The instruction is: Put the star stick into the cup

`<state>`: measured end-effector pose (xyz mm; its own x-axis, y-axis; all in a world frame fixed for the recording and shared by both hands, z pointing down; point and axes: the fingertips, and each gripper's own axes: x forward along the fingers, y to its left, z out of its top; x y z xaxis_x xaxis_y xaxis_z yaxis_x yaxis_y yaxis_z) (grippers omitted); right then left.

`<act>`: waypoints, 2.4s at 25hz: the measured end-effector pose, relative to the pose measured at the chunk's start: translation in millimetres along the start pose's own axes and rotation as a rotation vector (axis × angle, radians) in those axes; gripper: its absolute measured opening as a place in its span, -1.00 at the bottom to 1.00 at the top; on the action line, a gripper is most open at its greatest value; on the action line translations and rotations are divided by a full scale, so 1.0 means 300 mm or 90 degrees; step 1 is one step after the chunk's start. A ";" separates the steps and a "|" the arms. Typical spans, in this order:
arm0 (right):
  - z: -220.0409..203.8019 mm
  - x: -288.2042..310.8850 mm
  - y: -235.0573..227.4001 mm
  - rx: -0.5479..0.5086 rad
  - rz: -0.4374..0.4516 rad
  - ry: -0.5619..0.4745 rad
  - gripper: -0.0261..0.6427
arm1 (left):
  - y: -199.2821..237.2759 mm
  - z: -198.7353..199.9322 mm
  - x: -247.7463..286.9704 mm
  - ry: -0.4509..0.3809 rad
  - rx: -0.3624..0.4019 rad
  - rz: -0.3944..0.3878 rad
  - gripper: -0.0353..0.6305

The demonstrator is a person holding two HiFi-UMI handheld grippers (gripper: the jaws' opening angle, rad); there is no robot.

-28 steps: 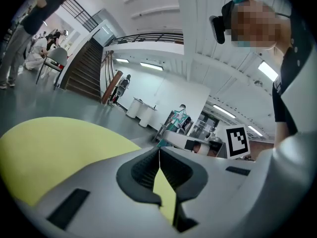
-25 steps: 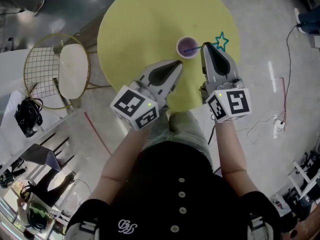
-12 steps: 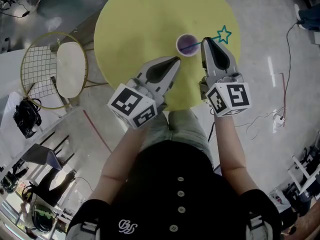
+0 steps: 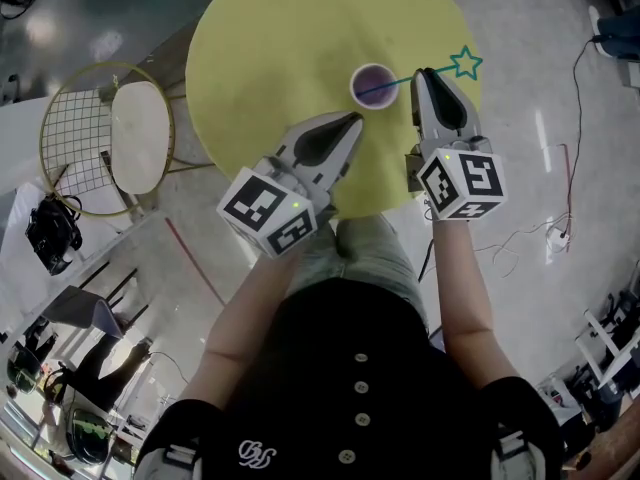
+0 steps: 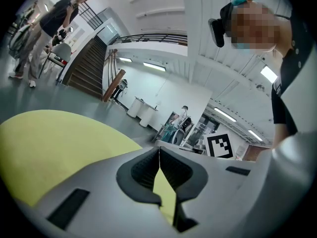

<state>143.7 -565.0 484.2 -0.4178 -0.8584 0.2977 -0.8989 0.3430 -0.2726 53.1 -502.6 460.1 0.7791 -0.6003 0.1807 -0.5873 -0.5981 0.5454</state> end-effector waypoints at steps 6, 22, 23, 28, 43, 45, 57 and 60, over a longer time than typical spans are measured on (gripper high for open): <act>-0.027 0.012 -0.002 0.003 0.000 0.015 -0.75 | -0.007 0.024 0.006 -0.010 0.001 -0.002 -0.86; -0.025 -0.108 0.030 0.028 0.005 0.017 -0.36 | -0.074 0.096 -0.058 -0.039 0.052 -0.010 -0.86; -0.020 -0.129 0.043 0.029 0.010 0.010 -0.36 | -0.087 0.100 -0.063 -0.039 0.057 -0.014 -0.86; 0.043 -0.228 0.146 0.017 0.061 -0.030 -0.50 | -0.154 0.105 -0.086 -0.046 0.078 -0.038 -0.86; 0.222 -0.440 0.393 -0.097 0.124 -0.137 -0.91 | -0.273 0.119 -0.180 -0.078 0.103 -0.055 -0.86; 0.231 -0.461 0.403 -0.096 0.122 -0.147 -0.91 | -0.269 0.146 -0.192 -0.089 0.112 -0.051 -0.86; 0.191 -0.464 0.442 -0.107 0.119 -0.125 -0.91 | -0.285 0.083 -0.216 -0.062 0.112 -0.057 -0.86; 0.189 -0.466 0.458 -0.114 0.124 -0.123 -0.91 | -0.276 0.069 -0.226 -0.058 0.107 -0.051 -0.86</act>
<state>86.1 -419.4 353.3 -0.5666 -0.8208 0.0722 -0.8208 0.5547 -0.1362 44.4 -423.5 385.6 0.8064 -0.5880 0.0634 -0.5583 -0.7213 0.4099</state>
